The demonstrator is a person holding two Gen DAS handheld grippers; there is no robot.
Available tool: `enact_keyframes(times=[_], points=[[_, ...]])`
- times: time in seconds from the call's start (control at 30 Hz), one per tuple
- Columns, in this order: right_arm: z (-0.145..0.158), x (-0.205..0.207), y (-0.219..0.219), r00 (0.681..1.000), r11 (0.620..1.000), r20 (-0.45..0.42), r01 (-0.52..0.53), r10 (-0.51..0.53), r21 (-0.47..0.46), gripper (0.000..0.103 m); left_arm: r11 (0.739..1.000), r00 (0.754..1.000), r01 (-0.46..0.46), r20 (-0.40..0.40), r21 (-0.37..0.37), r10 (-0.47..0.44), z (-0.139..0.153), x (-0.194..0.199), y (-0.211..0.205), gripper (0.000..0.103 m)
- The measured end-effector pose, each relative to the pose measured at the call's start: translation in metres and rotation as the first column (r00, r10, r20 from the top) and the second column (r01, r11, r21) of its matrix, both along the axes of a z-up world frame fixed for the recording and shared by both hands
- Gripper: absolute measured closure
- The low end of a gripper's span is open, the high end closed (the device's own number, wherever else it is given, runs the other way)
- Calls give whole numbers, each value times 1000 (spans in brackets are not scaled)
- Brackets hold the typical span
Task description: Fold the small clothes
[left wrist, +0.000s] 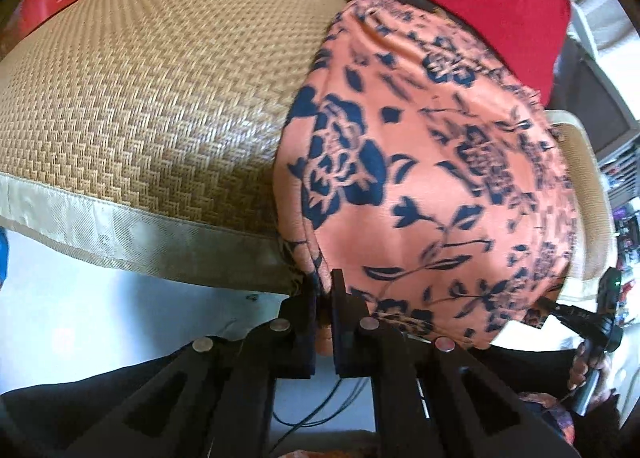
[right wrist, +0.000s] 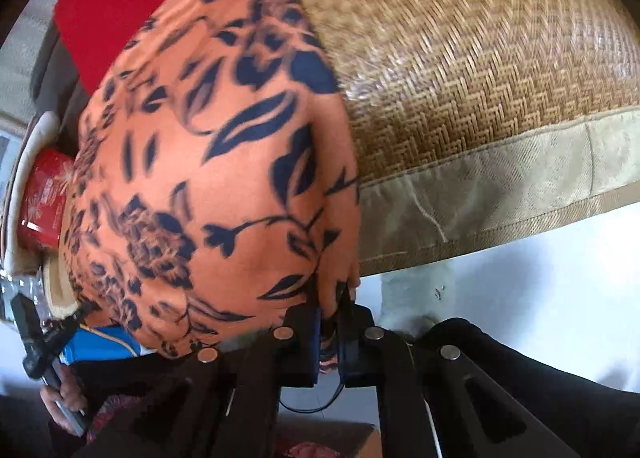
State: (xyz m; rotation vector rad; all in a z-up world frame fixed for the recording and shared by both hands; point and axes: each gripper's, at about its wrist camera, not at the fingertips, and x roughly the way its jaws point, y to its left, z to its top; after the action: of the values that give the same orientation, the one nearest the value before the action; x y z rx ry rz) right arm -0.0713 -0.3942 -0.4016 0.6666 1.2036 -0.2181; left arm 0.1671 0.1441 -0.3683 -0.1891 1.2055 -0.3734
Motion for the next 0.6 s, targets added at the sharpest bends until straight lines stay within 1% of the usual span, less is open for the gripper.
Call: enact_keyframes(times=[0.07,0.13,0.23,0.33,0.37,0.4,0.5,0.53,0.6], points=[[18,-8,8,999,999,47,-24,23,33,97,1000,1000,12,6,-22,-12,10,1,4,98],[41,-14,11,992,996,126,-33,22,78,97,998,1000,21,17,-62,-20,24,3,9,98],[75,-19,10,973,988,232,-56,21,143,97,989,998,34,49,-145,-27,62,-4,15,98],[111,-19,18,946,985,325,-73,18,158,97,981,995,48,98,-187,-30,92,1,20,98],[124,-18,14,933,984,359,-71,7,165,97,979,993,53,111,-197,-31,108,-6,21,98],[134,-16,11,922,983,386,-68,-4,172,97,977,992,56,125,-205,-31,116,0,20,98],[158,-8,10,894,983,448,-54,-30,173,97,970,988,66,151,-235,-31,142,16,16,98],[165,2,11,889,984,457,-50,-36,173,97,967,987,68,157,-245,-29,148,24,15,98],[180,12,-2,875,985,481,-33,-53,168,97,964,986,66,167,-257,-23,156,41,8,98]])
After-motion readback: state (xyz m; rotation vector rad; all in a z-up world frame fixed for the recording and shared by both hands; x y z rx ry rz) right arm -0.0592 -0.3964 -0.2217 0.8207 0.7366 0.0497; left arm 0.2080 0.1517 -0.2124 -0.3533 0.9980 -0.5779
